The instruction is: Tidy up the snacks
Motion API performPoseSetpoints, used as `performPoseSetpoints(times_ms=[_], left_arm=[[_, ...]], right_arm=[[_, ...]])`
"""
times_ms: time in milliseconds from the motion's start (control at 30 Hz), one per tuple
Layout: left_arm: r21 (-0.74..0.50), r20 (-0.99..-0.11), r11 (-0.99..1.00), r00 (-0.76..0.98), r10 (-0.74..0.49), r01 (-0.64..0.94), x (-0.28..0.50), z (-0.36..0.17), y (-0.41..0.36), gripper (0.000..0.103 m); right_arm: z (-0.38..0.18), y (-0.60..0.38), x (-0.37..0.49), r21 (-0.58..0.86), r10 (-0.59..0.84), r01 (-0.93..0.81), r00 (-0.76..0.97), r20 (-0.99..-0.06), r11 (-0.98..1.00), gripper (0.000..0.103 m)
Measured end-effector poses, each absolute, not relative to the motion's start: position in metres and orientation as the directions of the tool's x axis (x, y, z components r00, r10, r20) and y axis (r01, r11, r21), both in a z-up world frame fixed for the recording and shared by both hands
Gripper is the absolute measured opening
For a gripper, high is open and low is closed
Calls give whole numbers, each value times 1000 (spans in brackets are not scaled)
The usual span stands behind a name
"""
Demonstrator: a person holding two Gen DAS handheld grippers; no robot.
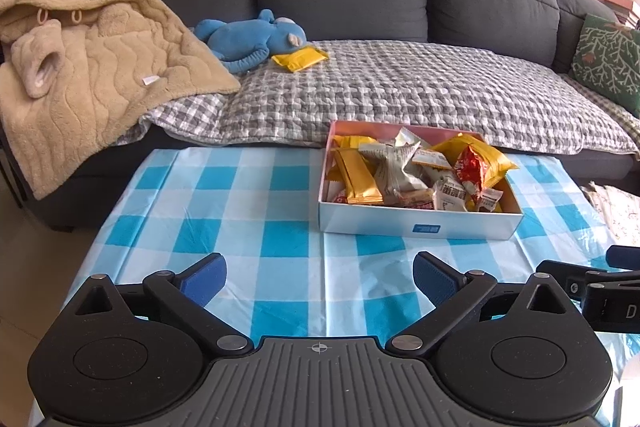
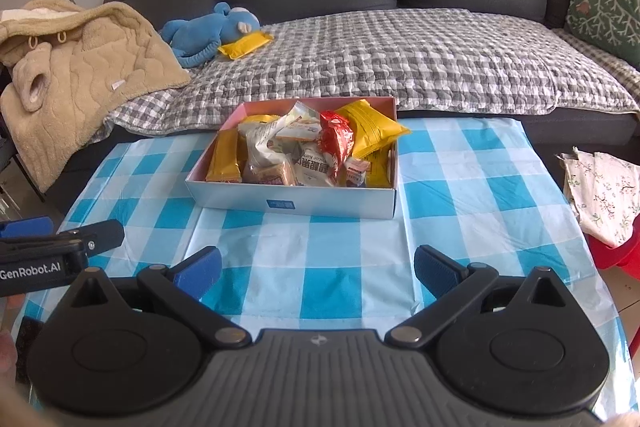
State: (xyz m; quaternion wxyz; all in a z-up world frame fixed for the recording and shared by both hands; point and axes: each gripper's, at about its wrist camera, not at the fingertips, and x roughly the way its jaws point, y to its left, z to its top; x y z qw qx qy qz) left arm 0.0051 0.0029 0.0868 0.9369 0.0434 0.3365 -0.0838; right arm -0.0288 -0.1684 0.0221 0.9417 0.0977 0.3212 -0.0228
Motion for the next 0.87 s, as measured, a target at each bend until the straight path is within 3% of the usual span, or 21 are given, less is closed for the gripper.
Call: performPoseSetpoints(times_ms=[867], left_arm=[[-14,-667,970,720,-190,244,11,79,-7,103]], right_arm=[[26,-171,-31,195,26,121,786,-617,973,103]])
